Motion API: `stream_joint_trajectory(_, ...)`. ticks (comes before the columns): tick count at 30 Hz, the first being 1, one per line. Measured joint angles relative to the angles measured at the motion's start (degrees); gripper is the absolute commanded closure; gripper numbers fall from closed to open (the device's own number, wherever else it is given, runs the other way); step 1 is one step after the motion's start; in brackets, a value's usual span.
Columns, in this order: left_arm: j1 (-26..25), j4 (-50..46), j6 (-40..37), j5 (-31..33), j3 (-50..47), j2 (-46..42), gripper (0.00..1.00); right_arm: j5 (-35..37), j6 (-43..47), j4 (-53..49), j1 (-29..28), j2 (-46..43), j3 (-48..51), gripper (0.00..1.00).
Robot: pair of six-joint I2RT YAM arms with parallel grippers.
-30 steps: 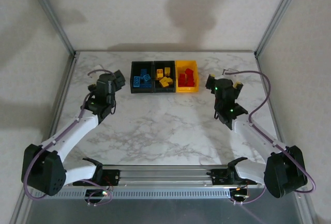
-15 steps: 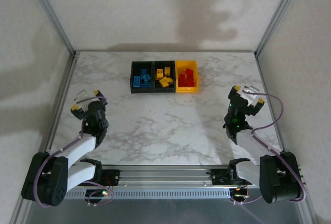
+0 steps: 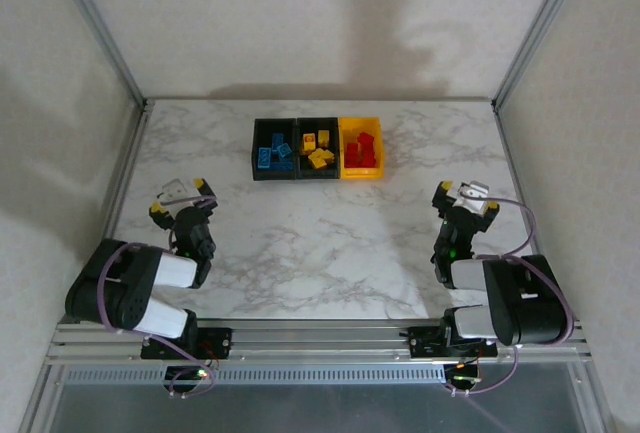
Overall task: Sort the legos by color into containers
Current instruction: Reset both arms
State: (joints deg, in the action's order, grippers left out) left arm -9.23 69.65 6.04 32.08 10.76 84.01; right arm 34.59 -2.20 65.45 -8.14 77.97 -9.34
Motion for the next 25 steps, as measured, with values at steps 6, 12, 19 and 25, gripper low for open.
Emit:
stream_joint_trajectory(6,1.0,4.0,-1.1,-6.1,0.8,3.8,0.01,-9.5,0.5,7.4,1.5,8.0,0.5,0.01)
stream_joint_trajectory(12,2.2,4.9,-1.1,-9.1,0.8,4.6,0.0,-14.1,-0.2,9.4,3.9,10.8,-0.7,0.01)
stream_joint_trajectory(19,2.2,4.9,-1.1,-10.1,0.8,4.6,0.01,-15.5,-0.2,9.3,4.0,10.8,-1.0,0.01)
stream_joint_trajectory(25,2.2,5.0,-1.1,-10.1,0.8,4.6,0.0,-16.8,-0.6,9.1,4.5,10.8,-1.4,0.01)
